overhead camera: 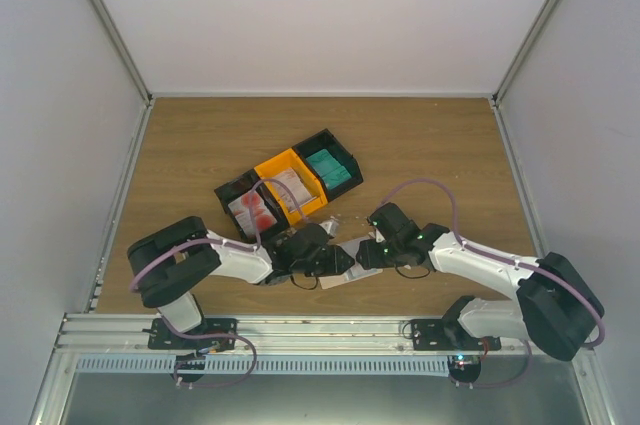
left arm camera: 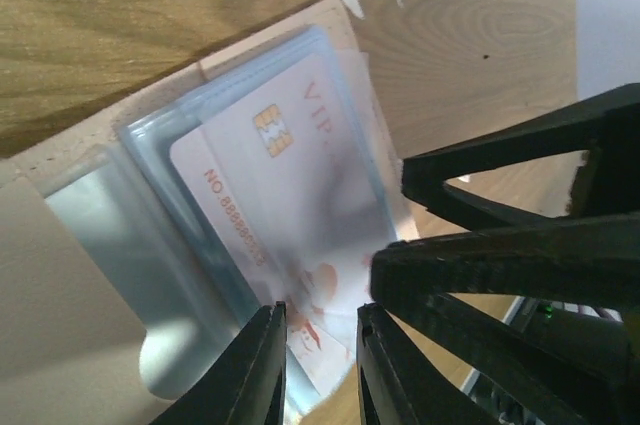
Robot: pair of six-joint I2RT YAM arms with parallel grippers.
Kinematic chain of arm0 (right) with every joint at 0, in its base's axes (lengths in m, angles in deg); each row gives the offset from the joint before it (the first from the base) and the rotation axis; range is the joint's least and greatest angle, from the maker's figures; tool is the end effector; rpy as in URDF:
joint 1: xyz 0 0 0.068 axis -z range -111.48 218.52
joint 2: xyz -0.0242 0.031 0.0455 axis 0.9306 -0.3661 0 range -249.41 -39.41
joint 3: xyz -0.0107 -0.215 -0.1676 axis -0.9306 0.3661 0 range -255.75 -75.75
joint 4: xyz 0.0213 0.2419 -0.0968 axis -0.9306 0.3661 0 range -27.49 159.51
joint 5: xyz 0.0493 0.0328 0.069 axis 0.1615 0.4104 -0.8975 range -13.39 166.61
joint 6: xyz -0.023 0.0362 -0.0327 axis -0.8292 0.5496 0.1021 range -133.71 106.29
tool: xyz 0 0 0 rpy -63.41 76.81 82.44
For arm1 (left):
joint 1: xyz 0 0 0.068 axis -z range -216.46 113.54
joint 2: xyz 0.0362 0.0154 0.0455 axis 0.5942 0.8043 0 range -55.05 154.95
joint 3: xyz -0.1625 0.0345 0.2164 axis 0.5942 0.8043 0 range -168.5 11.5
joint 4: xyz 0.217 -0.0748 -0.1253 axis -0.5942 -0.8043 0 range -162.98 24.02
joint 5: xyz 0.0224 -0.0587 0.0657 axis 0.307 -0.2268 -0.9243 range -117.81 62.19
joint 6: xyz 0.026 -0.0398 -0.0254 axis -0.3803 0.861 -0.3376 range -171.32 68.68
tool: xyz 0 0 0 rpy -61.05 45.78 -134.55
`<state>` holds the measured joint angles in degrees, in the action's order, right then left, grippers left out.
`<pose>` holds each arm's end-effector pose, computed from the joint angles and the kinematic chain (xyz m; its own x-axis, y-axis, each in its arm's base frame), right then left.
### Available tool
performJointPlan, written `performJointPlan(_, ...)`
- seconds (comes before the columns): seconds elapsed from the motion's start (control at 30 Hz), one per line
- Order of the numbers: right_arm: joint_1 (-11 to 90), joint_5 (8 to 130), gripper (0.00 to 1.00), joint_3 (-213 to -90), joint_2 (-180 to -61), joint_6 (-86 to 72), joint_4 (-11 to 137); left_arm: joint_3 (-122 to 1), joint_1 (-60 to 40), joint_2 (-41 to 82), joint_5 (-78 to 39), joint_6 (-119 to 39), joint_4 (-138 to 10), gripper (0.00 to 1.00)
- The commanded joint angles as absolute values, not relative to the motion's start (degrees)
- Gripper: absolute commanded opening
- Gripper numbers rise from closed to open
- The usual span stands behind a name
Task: Put the credit cards into the card holder
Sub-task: Insert the credit card into the card holder, then turn over the card holder at the center of the board.
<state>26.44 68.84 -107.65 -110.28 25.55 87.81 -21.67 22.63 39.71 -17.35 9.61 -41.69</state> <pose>0.1520 0.1438 0.1571 -0.9655 -0.0270 -0.2591 -0.1248 0.9210 0.3689 0.1476 -0.2590 0.1236 -0.9535 -0.0807 -0.2903 0.1739 0.6395 -0.7488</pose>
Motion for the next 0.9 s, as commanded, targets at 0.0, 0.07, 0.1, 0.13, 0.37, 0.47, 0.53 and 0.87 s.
performJointPlan(0.0,26.80,69.45,0.54,-107.48,-109.56,25.31,88.00,-23.71,22.39,41.91,-19.10,9.72,-44.29,0.23)
performJointPlan(0.07,26.78,69.41,0.53,-107.40,-109.38,25.24,88.00,-23.93,22.36,42.68,-19.03,10.07,-45.17,0.19)
performJointPlan(0.1,26.84,69.38,0.53,-107.39,-109.35,25.22,88.00,-24.30,22.36,43.10,-19.04,10.34,-46.14,0.17)
performJointPlan(0.13,26.78,69.40,0.53,-107.39,-109.23,25.25,88.00,-24.64,22.40,43.59,-19.17,10.39,-47.27,0.14)
performJointPlan(0.37,26.83,69.47,0.53,-107.06,-109.26,25.44,88.07,-25.97,22.41,45.88,-20.38,11.96,-54.55,0.04)
performJointPlan(0.47,26.84,69.66,0.53,-107.06,-109.53,25.54,88.21,-26.05,22.31,45.90,-21.14,12.45,-56.42,0.00)
performJointPlan(0.53,26.81,69.31,0.53,-107.04,-109.55,25.41,87.96,-26.07,22.25,45.77,-21.34,12.35,-56.89,0.00)
performJointPlan(0.87,26.81,64.90,0.42,-107.04,-108.20,25.05,86.38,-26.57,22.13,46.71,-20.95,12.17,-57.19,0.00)
